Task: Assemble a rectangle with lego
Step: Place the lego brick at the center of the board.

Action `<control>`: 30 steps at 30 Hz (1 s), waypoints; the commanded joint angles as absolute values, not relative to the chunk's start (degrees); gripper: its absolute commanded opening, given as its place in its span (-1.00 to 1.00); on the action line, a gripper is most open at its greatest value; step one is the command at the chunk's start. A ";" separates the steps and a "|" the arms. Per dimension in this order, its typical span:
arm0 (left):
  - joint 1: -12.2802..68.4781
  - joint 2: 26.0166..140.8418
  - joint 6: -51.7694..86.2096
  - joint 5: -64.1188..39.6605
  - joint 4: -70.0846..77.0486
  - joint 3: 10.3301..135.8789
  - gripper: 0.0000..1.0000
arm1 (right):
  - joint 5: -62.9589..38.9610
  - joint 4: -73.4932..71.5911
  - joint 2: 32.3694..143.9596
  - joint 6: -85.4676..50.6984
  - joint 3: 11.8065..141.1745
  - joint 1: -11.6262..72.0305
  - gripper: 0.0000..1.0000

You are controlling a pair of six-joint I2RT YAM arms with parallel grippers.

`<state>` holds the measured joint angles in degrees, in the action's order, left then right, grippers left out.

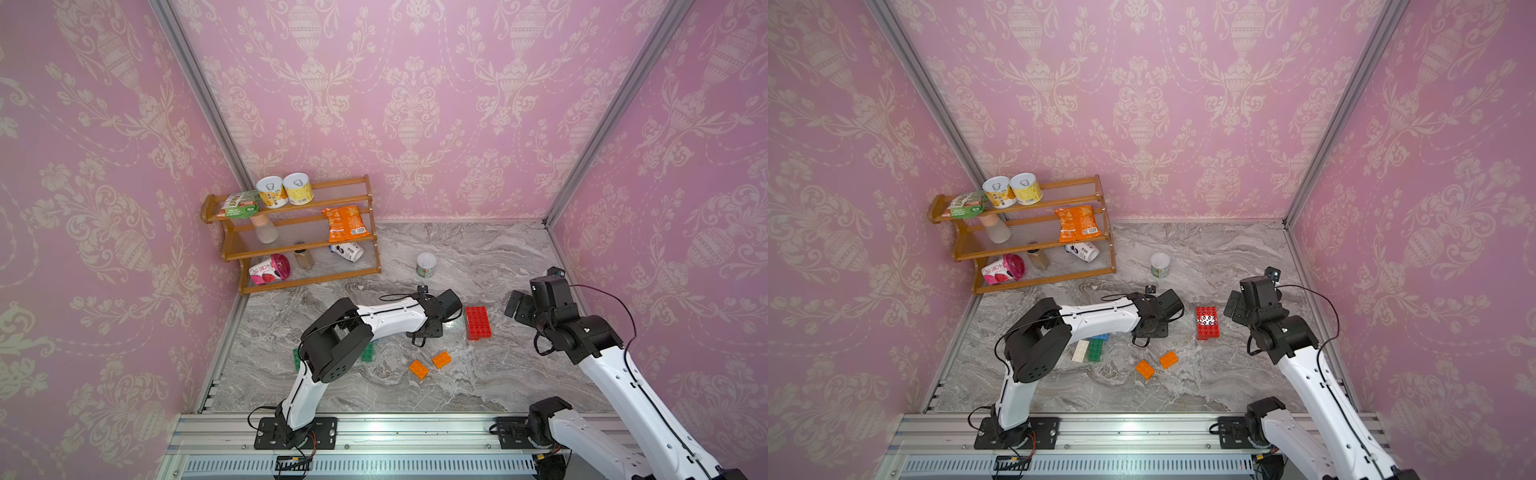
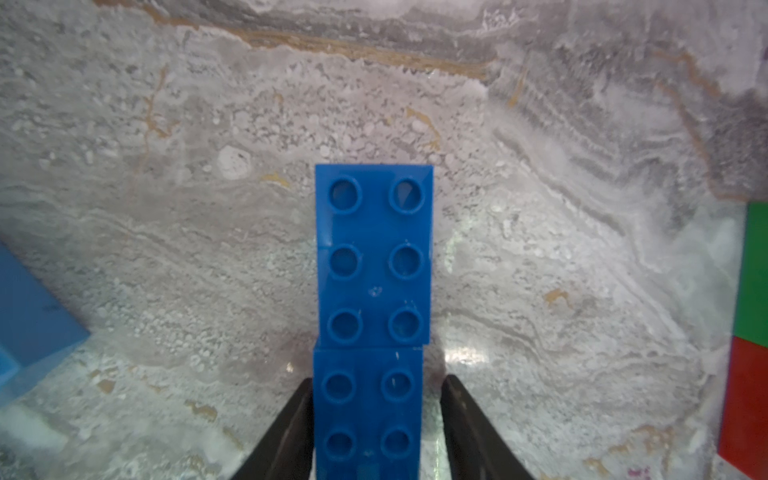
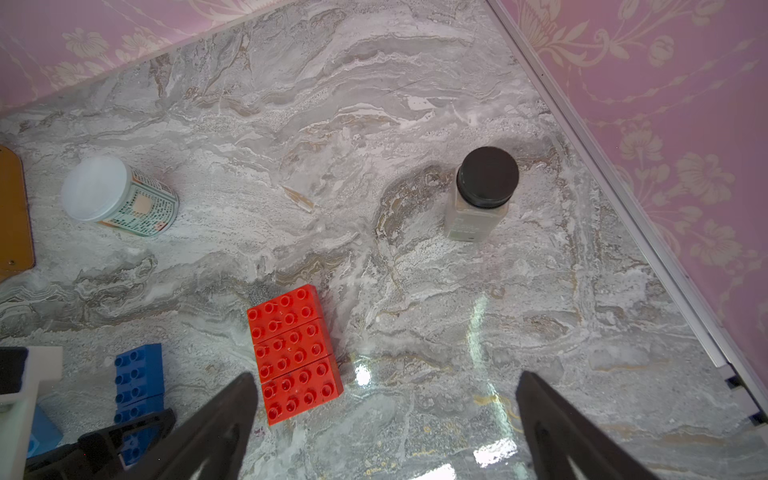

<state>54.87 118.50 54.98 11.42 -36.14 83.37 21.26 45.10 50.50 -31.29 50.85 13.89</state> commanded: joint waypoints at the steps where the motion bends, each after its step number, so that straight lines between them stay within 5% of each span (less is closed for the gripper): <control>1: 54.49 121.79 54.85 9.19 -39.28 83.19 0.02 | 21.82 44.39 49.93 -29.93 52.16 13.53 0.99; 21: 54.40 123.31 55.84 9.48 -40.00 84.23 -0.12 | 21.70 44.56 49.44 -29.60 51.91 13.08 0.99; 30: 54.32 120.79 55.11 11.52 -40.43 84.50 0.33 | 21.22 45.82 49.47 -29.44 52.71 12.99 0.99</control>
<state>54.87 119.46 55.02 11.33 -37.17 85.08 21.23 44.88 49.95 -30.79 50.87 13.19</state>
